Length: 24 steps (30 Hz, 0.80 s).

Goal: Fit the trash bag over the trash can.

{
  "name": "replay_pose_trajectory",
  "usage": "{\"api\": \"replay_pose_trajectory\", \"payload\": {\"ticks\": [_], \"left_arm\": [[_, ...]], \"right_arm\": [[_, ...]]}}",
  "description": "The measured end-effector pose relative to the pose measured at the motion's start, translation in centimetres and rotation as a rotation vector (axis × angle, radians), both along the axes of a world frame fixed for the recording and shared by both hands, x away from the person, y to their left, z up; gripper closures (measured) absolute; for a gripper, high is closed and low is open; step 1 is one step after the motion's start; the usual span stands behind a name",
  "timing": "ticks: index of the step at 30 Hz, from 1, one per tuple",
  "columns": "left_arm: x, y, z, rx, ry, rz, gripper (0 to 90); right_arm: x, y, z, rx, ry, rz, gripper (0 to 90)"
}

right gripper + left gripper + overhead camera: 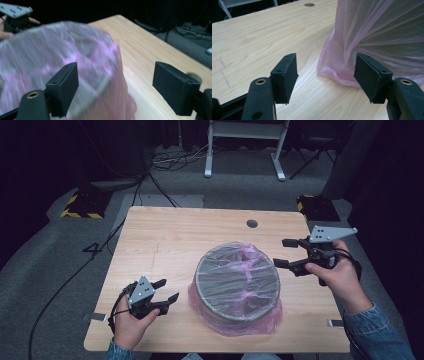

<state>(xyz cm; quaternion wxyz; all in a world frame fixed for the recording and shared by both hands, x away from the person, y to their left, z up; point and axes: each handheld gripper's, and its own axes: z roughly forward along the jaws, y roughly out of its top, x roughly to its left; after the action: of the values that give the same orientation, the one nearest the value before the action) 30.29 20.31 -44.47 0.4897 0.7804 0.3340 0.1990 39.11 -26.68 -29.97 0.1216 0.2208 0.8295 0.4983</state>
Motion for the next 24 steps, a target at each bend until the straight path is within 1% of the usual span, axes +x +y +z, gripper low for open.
{"api": "replay_pose_trajectory", "payload": {"ticks": [3,5,7,8,11,12,14,19,23,24], "left_arm": [[-0.3,0.3,-0.1,-0.006,0.003,0.011,35.3],[-0.4,0.5,-0.1,-0.013,0.004,0.017,35.3],[-0.3,0.7,-0.2,-0.015,-0.005,0.024,35.5],[-0.3,0.7,-0.2,-0.017,-0.004,0.023,35.5],[-0.2,0.6,-0.2,-0.021,0.003,0.019,35.4],[-0.1,0.6,-0.2,-0.015,0.001,0.013,35.3],[0.0,0.5,-0.4,-0.016,0.004,0.006,35.0],[0.3,0.4,-0.5,-0.013,0.008,-0.004,34.9],[0.4,0.2,-0.5,-0.019,0.010,-0.010,34.9],[0.5,0.1,-0.5,-0.014,0.006,-0.013,34.9]], "right_arm": [[0.2,2.0,1.0,0.004,-0.010,0.015,20.5],[0.5,3.4,1.4,-0.008,-0.001,0.013,20.6],[0.7,4.8,1.8,-0.009,0.019,-0.009,20.8],[0.8,5.5,1.9,-0.004,0.020,-0.014,20.7],[1.0,7.6,2.2,0.000,0.002,0.005,20.4],[1.1,8.2,2.1,0.002,0.000,0.014,20.1],[1.2,9.4,2.0,-0.002,0.001,0.028,19.5],[1.3,12.0,1.1,-0.031,-0.009,0.063,19.4],[1.1,13.6,0.2,-0.030,0.009,0.081,18.8],[1.0,13.9,0.0,-0.033,0.013,0.083,18.8]]}}
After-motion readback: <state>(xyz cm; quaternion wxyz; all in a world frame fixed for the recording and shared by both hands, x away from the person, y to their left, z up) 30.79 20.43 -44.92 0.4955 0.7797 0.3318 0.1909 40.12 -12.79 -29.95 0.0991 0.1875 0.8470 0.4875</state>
